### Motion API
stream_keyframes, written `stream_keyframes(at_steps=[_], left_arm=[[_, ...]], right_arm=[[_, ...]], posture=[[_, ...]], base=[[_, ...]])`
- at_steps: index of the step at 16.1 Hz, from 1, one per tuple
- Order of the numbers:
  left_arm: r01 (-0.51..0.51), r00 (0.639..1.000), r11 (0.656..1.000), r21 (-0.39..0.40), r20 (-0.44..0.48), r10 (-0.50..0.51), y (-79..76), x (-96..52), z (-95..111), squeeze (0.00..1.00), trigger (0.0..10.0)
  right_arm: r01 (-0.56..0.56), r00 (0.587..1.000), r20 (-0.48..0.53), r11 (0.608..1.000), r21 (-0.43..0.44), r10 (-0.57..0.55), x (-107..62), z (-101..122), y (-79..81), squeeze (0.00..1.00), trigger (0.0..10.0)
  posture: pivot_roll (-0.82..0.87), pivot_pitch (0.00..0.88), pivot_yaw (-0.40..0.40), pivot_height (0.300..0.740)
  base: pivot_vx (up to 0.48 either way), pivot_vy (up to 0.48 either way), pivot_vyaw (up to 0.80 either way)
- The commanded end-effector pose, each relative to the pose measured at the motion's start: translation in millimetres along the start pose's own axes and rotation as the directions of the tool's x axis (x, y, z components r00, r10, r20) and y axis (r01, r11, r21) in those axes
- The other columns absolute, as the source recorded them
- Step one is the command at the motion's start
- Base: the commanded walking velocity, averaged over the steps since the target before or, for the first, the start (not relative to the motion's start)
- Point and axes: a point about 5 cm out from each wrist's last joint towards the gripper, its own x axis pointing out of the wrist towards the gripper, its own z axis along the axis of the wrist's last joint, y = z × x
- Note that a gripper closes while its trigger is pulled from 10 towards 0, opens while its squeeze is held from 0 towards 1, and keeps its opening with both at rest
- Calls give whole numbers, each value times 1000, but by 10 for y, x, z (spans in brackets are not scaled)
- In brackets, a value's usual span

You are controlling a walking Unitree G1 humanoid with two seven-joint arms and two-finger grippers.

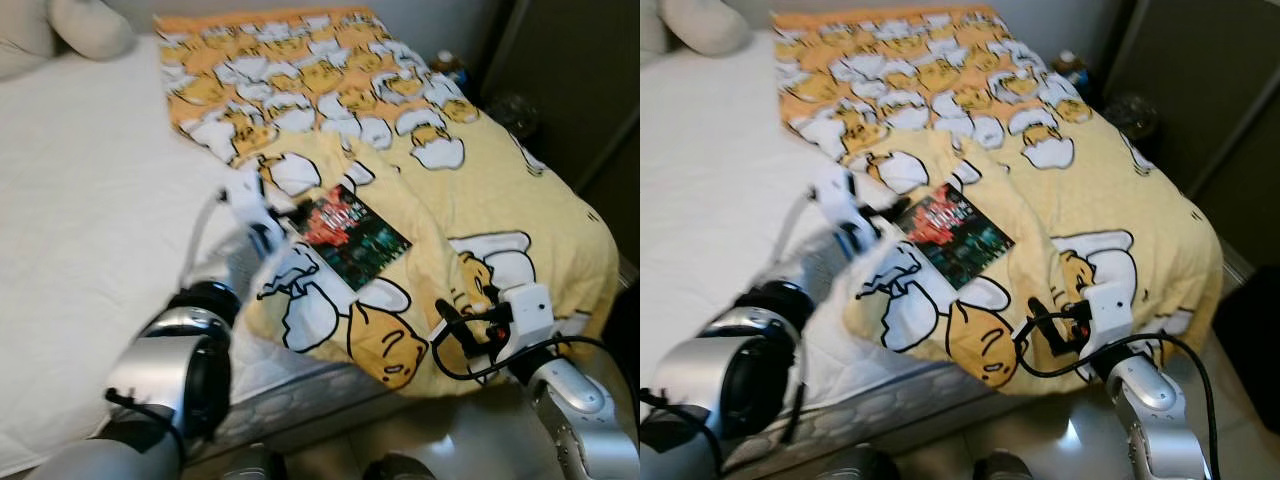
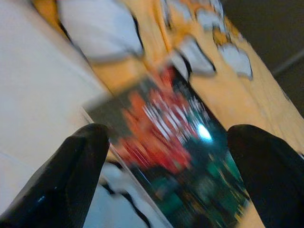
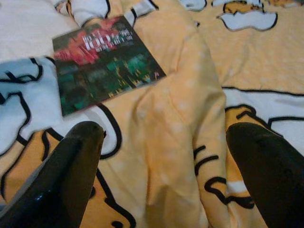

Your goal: Clean up the room

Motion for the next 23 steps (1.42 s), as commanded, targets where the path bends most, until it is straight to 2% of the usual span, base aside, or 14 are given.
stream_keyframes(at_steps=[1,3,5,8,12,18,20,23], left_arm=[[21,1000,1000,-14,8,-20,-77,25,62,0,10000],[15,1000,1000,-10,-26,-15,-123,38,-79,0,10000],[-12,999,999,-39,-31,10,-82,29,-115,0,10000],[-47,998,998,-47,-32,45,-10,11,-136,0,10000],[-54,997,996,-69,-66,49,29,-10,-249,0,10000],[19,998,998,-65,-54,-22,-182,43,-240,0,10000],[46,998,996,-72,-50,-49,-225,52,-231,0,10000],[39,996,994,-101,-77,-47,-240,46,-329,0,10000]], right_arm=[[9,1000,10,1000,7,-9,-31,30,8,0,10000],[-16,999,30,1000,18,15,-143,56,246,0,10000],[-57,998,28,998,31,57,-238,68,457,0,10000],[-76,997,-5,995,61,76,-338,-4,612,0,10000],[-118,993,10,991,58,118,-345,70,691,0,10000],[-115,993,-13,991,63,116,-391,54,724,0,10000],[-113,993,-18,991,69,115,-403,41,743,0,10000],[-111,993,-26,991,80,113,-427,16,789,0,10000]], posture=[[-207,149,23,710],[-243,190,22,710],[-266,215,22,710],[-270,220,23,710],[-265,228,23,710],[-278,229,31,710],[-282,232,37,710],[-287,234,42,710]], base=[[0,0,0],[0,0,0],[0,0,0],[0,0,0],[0,0,0],[0,0,0],[0,0,0],[0,0,0]])
